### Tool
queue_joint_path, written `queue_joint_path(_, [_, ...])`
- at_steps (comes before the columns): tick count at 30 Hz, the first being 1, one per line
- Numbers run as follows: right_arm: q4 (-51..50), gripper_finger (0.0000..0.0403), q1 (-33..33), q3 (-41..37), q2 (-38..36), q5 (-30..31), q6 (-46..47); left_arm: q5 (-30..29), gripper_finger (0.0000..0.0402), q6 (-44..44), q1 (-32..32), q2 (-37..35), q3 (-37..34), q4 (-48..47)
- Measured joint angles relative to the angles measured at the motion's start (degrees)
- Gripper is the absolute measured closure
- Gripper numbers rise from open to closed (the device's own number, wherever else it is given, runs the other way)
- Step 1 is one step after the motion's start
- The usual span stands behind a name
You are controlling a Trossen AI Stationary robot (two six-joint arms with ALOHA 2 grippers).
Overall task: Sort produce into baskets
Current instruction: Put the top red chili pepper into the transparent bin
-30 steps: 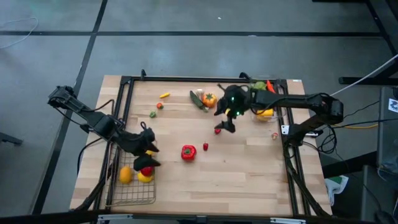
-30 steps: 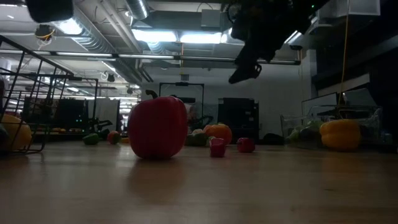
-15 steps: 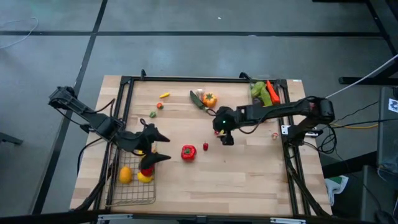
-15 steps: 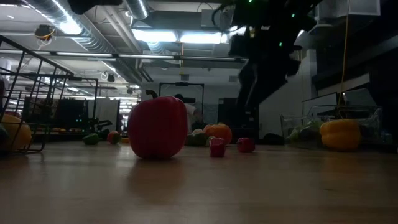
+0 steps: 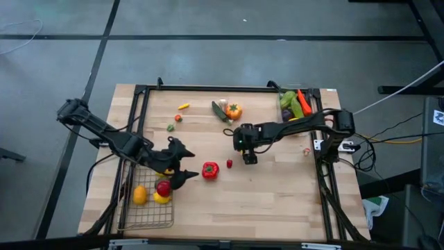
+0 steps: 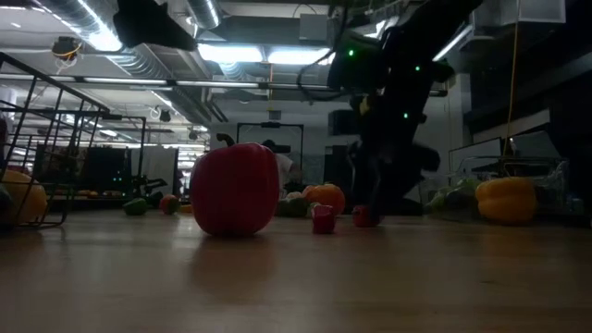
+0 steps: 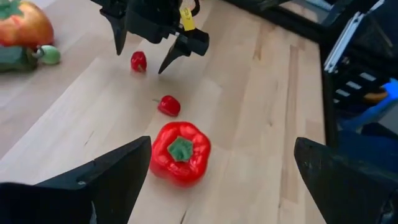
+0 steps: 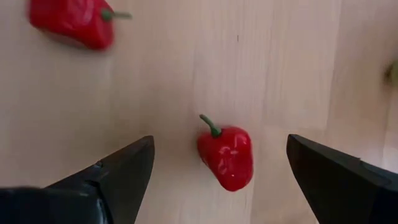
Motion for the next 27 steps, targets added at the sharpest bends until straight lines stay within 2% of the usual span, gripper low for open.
queue_joint_path(5, [0.1,0.0062,-1.4,0.1,1.9,-0.8,-0.2,0.0,0.0011,0.0,0.0,1.8,0.0,0.0])
queue_joint_path(12, [0.0,0.0156,-3.0,0.1,2.4,-5.4,-0.2,0.0,0.0011,-0.4,0.0,3.1,0.0,0.0])
queue_joint_path(21, [-0.2,0.0280,-2.8,0.0,2.2,-6.2,-0.2,0.0,0.0011,-2.8,0.0,3.1,0.0,0.0])
queue_joint_path(24, [-0.5,0.0305,-2.9,-0.1,1.4,-5.5,-0.3,0.0,0.0011,-3.0,0.0,3.1,0.0,0.0])
queue_joint_path(27, [-1.6,0.0313,-3.0,-0.2,-0.4,-4.9,-0.4,0.0,0.0011,-3.0,0.0,3.1,0.0,0.0])
